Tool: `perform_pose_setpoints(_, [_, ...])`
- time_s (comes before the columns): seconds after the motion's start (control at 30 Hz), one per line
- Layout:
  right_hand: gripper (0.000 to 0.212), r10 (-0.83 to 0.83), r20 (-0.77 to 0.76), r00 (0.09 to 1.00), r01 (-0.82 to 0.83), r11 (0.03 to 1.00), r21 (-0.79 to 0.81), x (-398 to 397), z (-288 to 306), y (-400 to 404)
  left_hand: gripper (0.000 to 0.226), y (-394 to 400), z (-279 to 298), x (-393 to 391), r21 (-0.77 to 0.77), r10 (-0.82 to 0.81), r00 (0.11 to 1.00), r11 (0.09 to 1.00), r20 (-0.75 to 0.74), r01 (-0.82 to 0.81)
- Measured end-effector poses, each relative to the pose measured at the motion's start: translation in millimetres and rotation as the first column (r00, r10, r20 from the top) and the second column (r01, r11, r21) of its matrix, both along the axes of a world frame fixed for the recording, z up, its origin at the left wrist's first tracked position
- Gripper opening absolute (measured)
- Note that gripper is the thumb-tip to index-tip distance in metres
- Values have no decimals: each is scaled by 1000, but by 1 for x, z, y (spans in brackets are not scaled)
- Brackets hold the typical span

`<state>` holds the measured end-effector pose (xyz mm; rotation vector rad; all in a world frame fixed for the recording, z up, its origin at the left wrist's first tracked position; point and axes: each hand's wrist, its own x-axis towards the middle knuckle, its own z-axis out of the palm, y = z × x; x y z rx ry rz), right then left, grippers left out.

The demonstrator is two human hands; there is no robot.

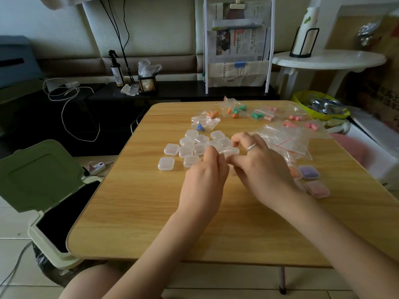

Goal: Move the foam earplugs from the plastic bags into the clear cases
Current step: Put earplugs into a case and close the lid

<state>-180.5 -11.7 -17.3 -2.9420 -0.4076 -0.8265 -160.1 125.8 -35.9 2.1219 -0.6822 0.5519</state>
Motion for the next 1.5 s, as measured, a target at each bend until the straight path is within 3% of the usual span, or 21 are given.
perform_pose_setpoints(0.1, [30, -25, -261, 965, 64, 987, 145, 2, -2, 0, 30, -4, 1, -7, 42, -105, 988, 994, 109, 101])
perform_pose_setpoints(0.17, [47, 46, -391, 919, 82, 949, 305, 6, -6, -4, 30, -7, 0, -10, 6, -142, 988, 990, 63, 141])
perform_pose_setpoints(0.27, [56, 167, -279, 946, 42, 789, 612, 11, -8, -7, 15, -4, 5, -2, -199, -66, 993, 979, -94, 46])
perform_pose_setpoints(0.33, [60, 213, -198, 957, -7, 698, 717, 11, -4, -9, 5, 2, 10, 9, -294, 16, 969, 951, -247, -91])
perform_pose_setpoints(0.37, [60, 240, -171, 956, -35, 668, 743, 10, -1, -10, 10, 6, 13, 14, -346, 7, 936, 928, -351, -137])
perform_pose_setpoints(0.47, [57, 289, -171, 942, -66, 657, 751, 11, -3, -13, 22, 15, 16, 24, -547, -238, 780, 823, -578, -154])
perform_pose_setpoints(0.57, [50, 315, -202, 927, -49, 638, 769, 9, -3, -11, 11, 19, 19, 23, -671, -380, 720, 724, -581, -161])
perform_pose_setpoints(0.8, [36, 376, -256, 891, -61, 656, 752, 3, 1, -2, 7, 19, 23, 16, -733, -527, 629, 672, -571, -103])
perform_pose_setpoints(1.0, [19, 372, -220, 902, -85, 652, 754, 2, 2, -2, 16, 21, 21, 17, -770, -569, 591, 621, -572, -148])
perform_pose_setpoints(1.07, [15, 359, -206, 910, -73, 629, 774, 3, 2, -2, 19, 20, 21, 17, -754, -553, 591, 640, -587, -149])
perform_pose_setpoints(1.23, [11, 320, -286, 903, -23, 701, 713, 6, 1, -4, 23, 17, 18, 17, -754, -553, 580, 633, -599, -175])
perform_pose_setpoints(1.37, [15, 310, -350, 884, 16, 728, 686, 7, -2, -4, 23, 14, 14, 16, -658, -432, 644, 738, -631, -150])
perform_pose_setpoints(1.5, [16, 217, -189, 958, -24, 714, 700, 8, -9, 4, 18, 13, 14, 18, -647, -392, 676, 744, -624, -167])
